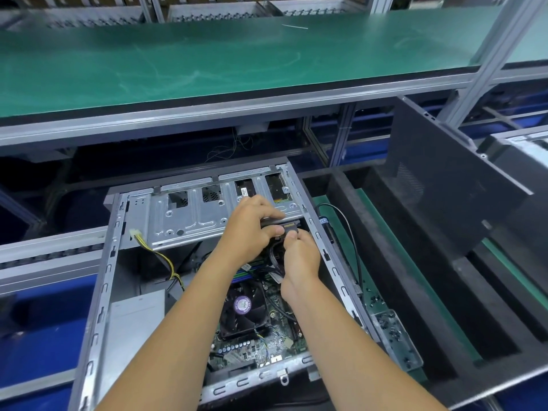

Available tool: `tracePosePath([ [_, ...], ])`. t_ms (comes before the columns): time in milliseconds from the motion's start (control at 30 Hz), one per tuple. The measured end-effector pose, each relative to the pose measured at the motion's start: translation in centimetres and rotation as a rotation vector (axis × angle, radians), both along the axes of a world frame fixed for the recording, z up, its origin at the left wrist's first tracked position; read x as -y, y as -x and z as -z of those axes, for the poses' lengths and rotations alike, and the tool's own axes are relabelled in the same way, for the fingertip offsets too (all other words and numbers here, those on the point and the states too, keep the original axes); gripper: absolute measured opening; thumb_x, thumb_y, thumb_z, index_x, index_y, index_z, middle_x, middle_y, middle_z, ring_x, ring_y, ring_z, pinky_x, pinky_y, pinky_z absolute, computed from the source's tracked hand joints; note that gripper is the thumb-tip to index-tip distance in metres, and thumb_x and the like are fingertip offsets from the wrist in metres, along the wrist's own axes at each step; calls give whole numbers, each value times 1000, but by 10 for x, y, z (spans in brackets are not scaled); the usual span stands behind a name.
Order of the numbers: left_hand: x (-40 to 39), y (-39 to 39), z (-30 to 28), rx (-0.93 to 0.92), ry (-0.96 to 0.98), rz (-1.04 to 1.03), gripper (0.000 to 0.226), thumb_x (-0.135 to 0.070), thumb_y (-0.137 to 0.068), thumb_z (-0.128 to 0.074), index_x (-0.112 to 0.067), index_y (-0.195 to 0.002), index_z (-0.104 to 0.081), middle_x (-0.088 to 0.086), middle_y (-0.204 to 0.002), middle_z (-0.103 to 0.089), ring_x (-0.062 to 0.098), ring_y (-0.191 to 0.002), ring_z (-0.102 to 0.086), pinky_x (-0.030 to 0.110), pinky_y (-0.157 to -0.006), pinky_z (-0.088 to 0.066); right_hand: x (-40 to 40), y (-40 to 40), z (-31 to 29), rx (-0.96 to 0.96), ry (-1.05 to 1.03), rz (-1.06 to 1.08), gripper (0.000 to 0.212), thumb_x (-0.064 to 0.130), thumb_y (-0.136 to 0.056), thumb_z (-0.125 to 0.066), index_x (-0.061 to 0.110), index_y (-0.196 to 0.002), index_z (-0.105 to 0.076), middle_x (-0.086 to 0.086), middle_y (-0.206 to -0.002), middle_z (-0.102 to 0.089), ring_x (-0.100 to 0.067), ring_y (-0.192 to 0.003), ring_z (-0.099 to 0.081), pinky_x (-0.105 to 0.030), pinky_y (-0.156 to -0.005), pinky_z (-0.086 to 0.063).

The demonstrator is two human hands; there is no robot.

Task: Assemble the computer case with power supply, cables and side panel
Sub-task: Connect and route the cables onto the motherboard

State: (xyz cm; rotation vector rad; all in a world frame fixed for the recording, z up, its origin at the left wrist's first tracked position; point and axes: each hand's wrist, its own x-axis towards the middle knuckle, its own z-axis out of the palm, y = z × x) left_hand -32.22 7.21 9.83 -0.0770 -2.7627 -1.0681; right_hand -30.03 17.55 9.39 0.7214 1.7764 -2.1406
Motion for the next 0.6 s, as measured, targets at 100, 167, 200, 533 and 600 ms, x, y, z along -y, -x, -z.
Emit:
tracePosePath([
  [100,0,0,-1,1,-9,2,24,-19,-82,-74,-18,-107,-73,-12,-92,-55,13,-98,-44,29,-87,-37,-1,1,0,33,23,-11,27,17,-106,-43,24,-86,-59,6,-97,-58,-3,-83,-49,-22,-61,-34],
  [167,0,1,0,5,-16,7,24,-18,-82,-74,-18,-106,-73,-12,-92,-55,14,-98,-46,30,-87,-38,-1,2,2,29,14,-9,26,17,-106,-43,21,-86,-59,5,-97,-59,-6,-84,-51,-22,-61,-34],
  [200,0,1,0,6,-15,9,23,-18,-82,-74,-18,-105,-73,-12,-92,-55,15,-98,-47,31,-87,-39,-1,3,2,29,20,-7,24,17,-106,-43,20,-89,-60,5,-97,-59,-7,-86,-52,-22,-62,-35],
  [533,1,0,0,-4,-40,50,23,-13,-80,-75,-24,-98,-69,-10,-92,-58,12,-91,-52,28,-81,-43,0,3,2,57,64,20,29,15,-105,-43,23,-80,-58,11,-93,-56,-1,-82,-48,-26,-70,-38],
  [600,1,1,0,-3,-41,42,21,-12,-80,-76,-23,-97,-69,-10,-91,-58,12,-91,-52,25,-79,-41,1,3,2,65,70,28,26,15,-105,-44,20,-85,-59,3,-95,-57,-10,-84,-49,-28,-74,-39],
])
